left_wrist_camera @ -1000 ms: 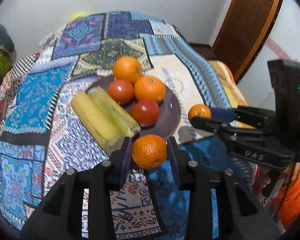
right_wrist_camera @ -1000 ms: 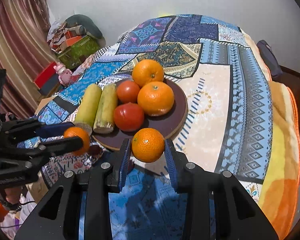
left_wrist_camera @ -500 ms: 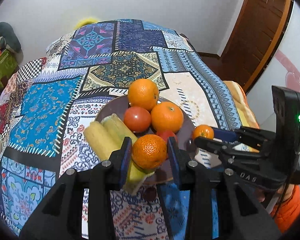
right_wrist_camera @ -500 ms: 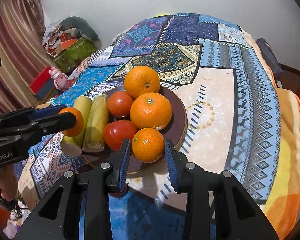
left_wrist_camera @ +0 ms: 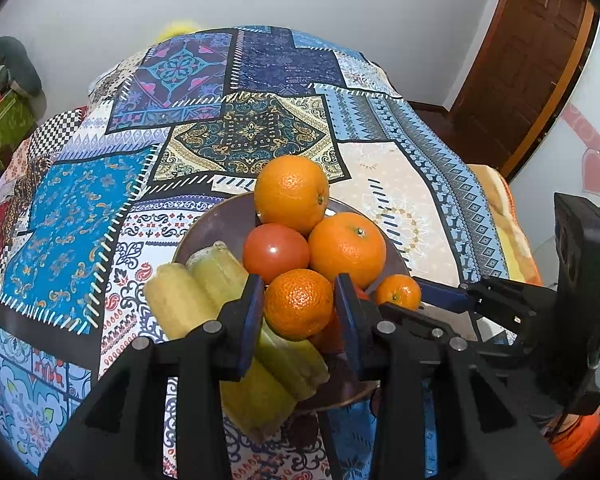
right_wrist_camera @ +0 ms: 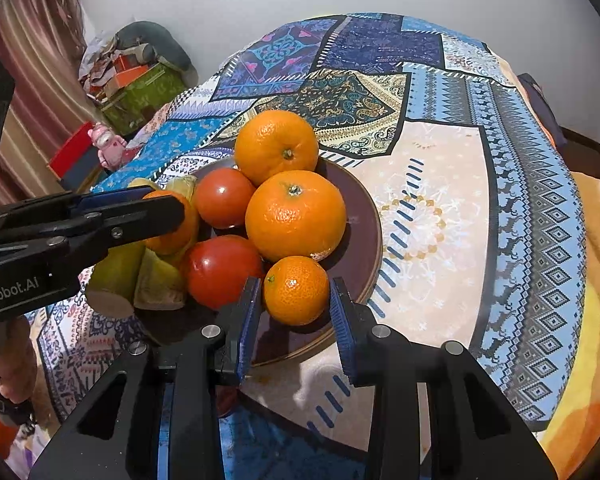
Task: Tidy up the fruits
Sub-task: 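Lower both mandarins onto the plate beside the oranges and open both tools, then grasp a dark red plum with the right tool while the left tool grasps another plum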
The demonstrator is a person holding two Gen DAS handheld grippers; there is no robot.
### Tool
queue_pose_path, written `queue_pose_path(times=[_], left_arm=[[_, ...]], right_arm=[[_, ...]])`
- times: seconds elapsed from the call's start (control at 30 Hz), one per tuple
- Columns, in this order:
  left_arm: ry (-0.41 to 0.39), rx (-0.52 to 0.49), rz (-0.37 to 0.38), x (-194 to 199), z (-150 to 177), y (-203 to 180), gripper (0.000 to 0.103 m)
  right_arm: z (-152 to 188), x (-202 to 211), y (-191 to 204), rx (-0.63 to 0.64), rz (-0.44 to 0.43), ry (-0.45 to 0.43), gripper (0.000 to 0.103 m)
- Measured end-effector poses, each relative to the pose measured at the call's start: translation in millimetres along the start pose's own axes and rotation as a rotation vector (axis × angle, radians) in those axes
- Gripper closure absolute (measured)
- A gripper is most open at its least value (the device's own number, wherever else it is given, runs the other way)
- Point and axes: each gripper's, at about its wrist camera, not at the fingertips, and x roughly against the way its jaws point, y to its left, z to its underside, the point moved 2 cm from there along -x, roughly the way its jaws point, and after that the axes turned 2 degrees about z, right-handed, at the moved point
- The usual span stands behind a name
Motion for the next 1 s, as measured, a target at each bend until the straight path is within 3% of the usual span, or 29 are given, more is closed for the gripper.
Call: queue_pose_path(times=[0.3, 0.63, 1.0], left_arm=[[0.001, 0.002, -0.022, 0.6, -0.5, -3.3, 0.067], [-0.07, -0.006, -0.04, 48.5, 7.1, -5.7, 0.064], [-0.079, -0.005, -0.066, 86.8, 47.2, 4.8, 0.058]], right_arm=[[-1.9, 9.5, 7.8, 0.028, -0.002, -0.024, 0.071], [-0.2, 32.8, 17.1, 0.045, 0.004, -0.054, 0.071], [18.9, 51.1, 25.4, 0.049, 0.031, -0.038, 0.07]])
